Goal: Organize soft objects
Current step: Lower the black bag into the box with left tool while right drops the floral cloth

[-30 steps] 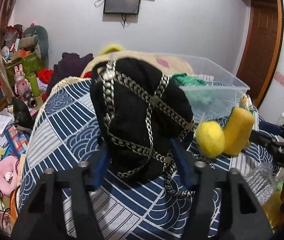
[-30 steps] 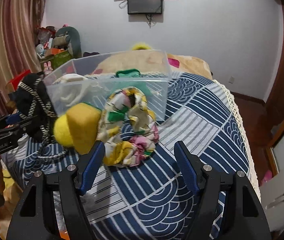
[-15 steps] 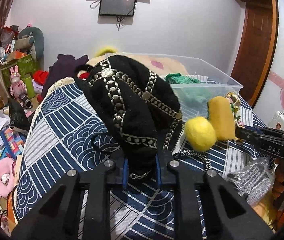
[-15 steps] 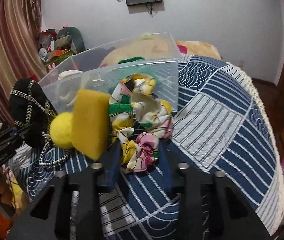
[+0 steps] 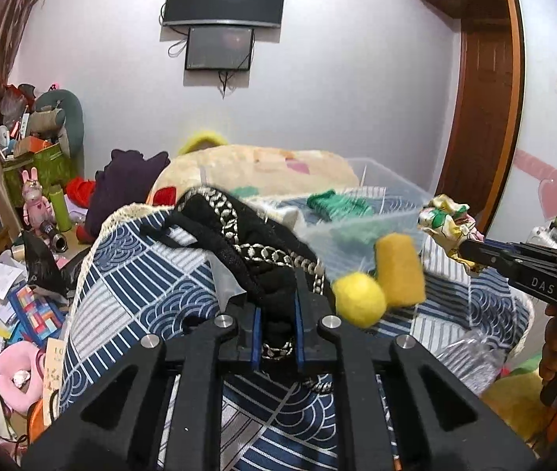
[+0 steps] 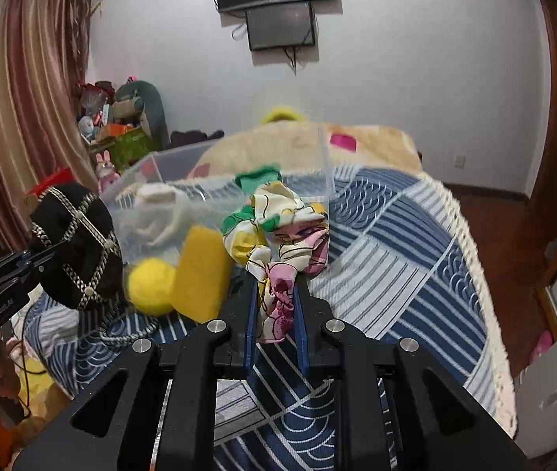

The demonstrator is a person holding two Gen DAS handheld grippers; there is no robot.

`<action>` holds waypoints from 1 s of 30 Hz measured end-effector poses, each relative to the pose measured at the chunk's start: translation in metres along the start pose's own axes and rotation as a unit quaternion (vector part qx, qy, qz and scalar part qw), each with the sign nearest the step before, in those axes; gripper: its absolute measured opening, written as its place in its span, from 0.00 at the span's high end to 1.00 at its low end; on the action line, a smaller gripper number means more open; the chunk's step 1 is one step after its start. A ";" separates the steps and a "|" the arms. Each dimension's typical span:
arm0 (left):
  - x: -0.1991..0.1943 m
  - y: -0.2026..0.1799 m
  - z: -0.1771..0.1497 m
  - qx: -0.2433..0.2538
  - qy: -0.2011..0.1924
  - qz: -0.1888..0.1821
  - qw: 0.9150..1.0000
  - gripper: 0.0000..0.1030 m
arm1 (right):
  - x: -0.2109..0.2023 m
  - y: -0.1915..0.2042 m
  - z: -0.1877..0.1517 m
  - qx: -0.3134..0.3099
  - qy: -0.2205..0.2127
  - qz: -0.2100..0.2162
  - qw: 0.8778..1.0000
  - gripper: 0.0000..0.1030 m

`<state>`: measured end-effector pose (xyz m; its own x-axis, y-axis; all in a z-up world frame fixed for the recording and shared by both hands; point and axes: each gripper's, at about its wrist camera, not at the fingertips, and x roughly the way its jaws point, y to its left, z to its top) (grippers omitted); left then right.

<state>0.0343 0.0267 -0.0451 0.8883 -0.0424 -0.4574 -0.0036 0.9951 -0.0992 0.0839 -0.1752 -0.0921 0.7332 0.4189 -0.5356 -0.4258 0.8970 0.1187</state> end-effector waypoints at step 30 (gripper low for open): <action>0.025 -0.018 0.078 0.028 -0.068 -0.005 0.997 0.89 | 0.003 0.018 0.066 -0.024 -0.073 -0.011 0.997 0.86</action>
<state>0.0922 0.0149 0.0139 0.9423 -0.0442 -0.3318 0.0287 0.9983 -0.0515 0.1134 -0.1486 -0.0362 0.8103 0.4186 -0.4100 -0.4314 0.8997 0.0661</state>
